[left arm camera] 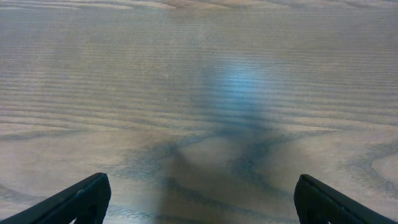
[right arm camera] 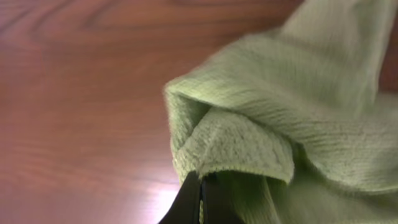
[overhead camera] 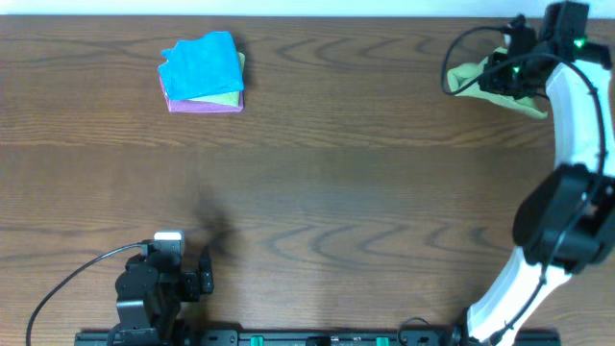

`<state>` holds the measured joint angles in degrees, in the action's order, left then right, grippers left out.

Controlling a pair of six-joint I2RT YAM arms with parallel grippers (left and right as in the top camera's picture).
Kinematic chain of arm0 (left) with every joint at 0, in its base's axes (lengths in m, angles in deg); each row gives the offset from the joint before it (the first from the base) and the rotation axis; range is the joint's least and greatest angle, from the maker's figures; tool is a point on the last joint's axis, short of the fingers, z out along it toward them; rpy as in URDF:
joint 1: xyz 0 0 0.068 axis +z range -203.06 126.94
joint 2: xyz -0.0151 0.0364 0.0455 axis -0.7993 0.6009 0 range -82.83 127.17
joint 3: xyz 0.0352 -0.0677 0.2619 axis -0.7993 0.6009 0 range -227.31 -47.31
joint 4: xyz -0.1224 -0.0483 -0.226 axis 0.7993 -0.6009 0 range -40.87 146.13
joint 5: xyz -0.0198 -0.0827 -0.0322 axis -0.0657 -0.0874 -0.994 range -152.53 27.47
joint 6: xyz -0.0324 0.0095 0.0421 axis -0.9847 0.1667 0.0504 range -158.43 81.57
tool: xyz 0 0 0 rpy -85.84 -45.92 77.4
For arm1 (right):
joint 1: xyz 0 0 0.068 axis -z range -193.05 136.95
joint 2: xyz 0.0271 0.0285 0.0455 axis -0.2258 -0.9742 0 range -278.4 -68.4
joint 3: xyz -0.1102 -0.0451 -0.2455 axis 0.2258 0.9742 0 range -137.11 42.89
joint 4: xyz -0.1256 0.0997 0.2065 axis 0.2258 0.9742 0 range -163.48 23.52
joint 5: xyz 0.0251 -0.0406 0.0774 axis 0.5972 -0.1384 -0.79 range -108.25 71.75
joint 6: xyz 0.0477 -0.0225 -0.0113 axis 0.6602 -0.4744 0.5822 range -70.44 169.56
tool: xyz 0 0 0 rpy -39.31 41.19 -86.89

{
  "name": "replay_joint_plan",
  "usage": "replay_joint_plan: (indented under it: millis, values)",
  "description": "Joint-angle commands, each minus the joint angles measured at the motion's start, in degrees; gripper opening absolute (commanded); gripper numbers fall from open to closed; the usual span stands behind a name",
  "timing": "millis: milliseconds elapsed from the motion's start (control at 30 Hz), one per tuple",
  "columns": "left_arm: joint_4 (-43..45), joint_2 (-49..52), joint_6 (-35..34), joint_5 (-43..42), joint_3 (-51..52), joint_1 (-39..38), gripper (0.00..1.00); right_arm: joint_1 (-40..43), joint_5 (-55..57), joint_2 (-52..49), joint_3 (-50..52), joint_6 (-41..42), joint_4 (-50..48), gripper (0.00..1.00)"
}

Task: Fold the cloth
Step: 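Close the right gripper on the green cloth's edge, then lift and drag the green cloth toward table center, spreading it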

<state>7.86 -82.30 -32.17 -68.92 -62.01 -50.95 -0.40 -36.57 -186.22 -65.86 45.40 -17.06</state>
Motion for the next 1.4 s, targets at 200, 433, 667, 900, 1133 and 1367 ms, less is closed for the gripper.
replay_joint_plan:
  millis: [200, 433, 667, 900, 1133, 1367]
  values:
    - [-3.17, -0.33, 1.44, 0.46, 0.46, -0.26, 0.95, -9.60, -0.11, 11.98, -0.72, -8.81, 14.36, 0.01]
    - [-3.17, -0.33, 1.46, 0.46, 0.46, -0.26, 0.95, -23.37, -0.42, 21.22, -0.72, -8.76, 22.77, 0.01]
    - [-3.17, -0.33, 1.46, 0.46, 0.46, -0.26, 0.95, -43.19, -1.64, 26.77, -0.72, -5.44, 23.21, 0.01]
    - [-3.15, -0.33, 1.46, 0.55, 0.46, -0.26, 0.96, -56.30, -0.28, 26.45, -0.72, 2.73, 19.06, 0.01]
    - [-3.15, -0.33, 1.46, 0.59, 0.46, -0.26, 0.95, -53.59, 6.60, 22.10, -0.70, 4.09, 13.90, 0.01]
    - [-3.10, -0.33, 1.44, 0.55, 0.46, -0.26, 0.95, -45.31, 21.90, 9.40, -0.70, 4.22, 0.46, 0.02]
